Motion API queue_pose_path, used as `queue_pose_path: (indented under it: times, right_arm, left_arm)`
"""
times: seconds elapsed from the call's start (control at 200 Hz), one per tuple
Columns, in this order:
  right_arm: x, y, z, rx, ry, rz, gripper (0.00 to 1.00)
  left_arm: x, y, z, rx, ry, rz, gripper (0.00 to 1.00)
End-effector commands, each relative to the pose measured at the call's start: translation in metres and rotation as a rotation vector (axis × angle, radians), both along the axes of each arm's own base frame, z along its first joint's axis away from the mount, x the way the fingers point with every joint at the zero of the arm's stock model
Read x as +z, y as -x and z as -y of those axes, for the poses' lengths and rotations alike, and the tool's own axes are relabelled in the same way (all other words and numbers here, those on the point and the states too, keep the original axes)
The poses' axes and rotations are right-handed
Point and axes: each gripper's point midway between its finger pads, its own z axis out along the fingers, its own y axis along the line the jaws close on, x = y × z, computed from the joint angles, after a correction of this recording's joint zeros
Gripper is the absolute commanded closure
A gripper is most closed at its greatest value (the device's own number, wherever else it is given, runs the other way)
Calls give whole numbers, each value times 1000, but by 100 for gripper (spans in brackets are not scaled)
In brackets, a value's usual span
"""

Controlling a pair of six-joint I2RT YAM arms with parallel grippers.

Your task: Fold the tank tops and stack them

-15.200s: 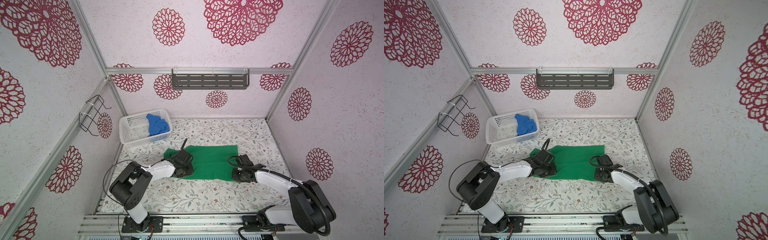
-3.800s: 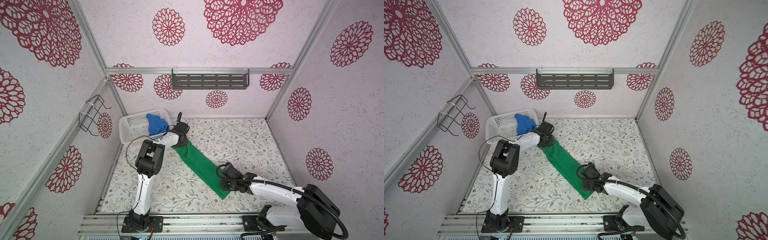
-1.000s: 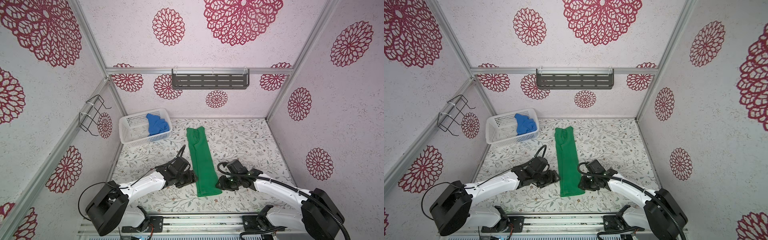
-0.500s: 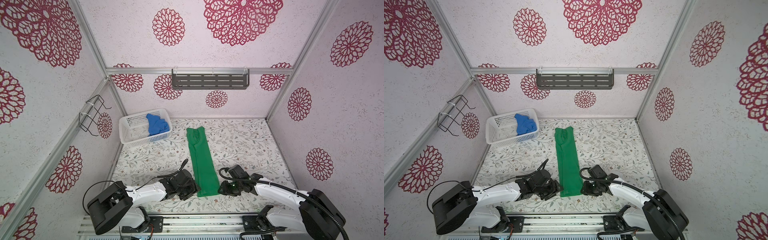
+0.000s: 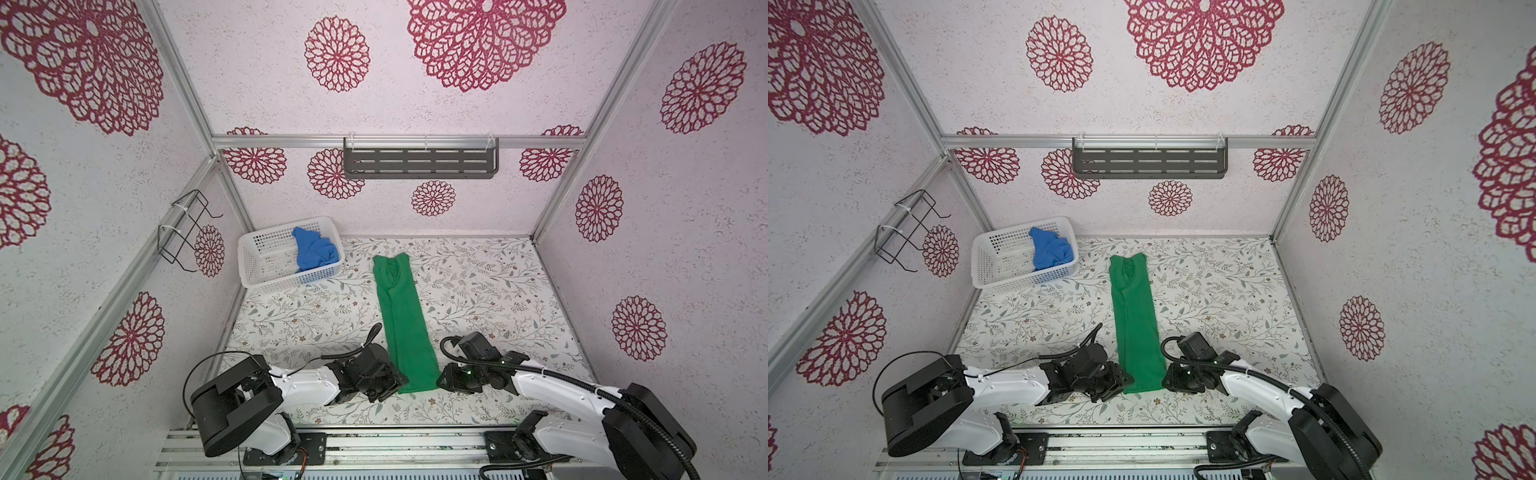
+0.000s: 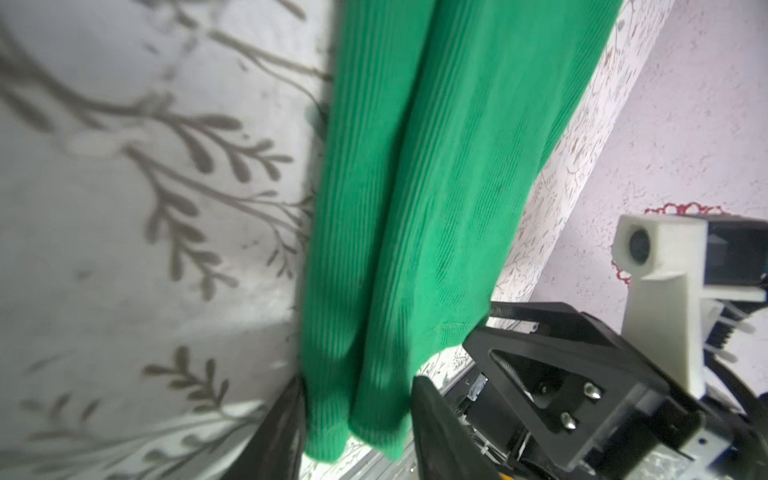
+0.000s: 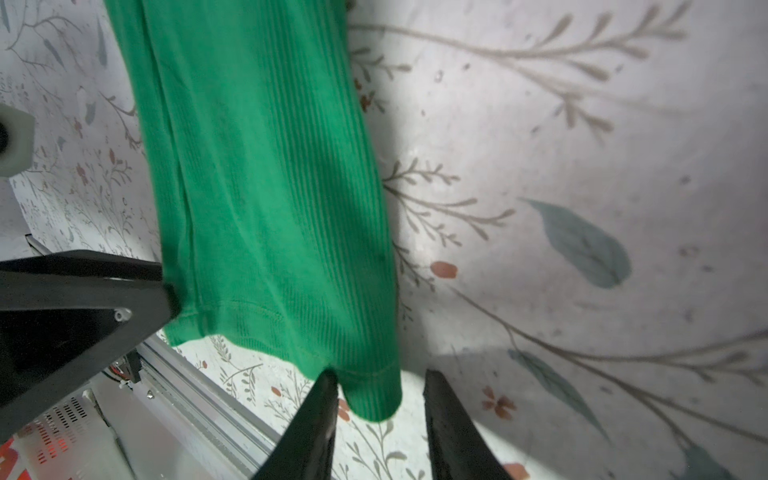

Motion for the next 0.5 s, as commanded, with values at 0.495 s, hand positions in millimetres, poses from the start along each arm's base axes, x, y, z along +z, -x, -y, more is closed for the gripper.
queue_pose_path:
  times: [0.495]
  right_arm:
    - [9,-5,-12,-9,-56,9,93]
  left_arm:
    - [-28,22,-26,-3,-123,-75,92]
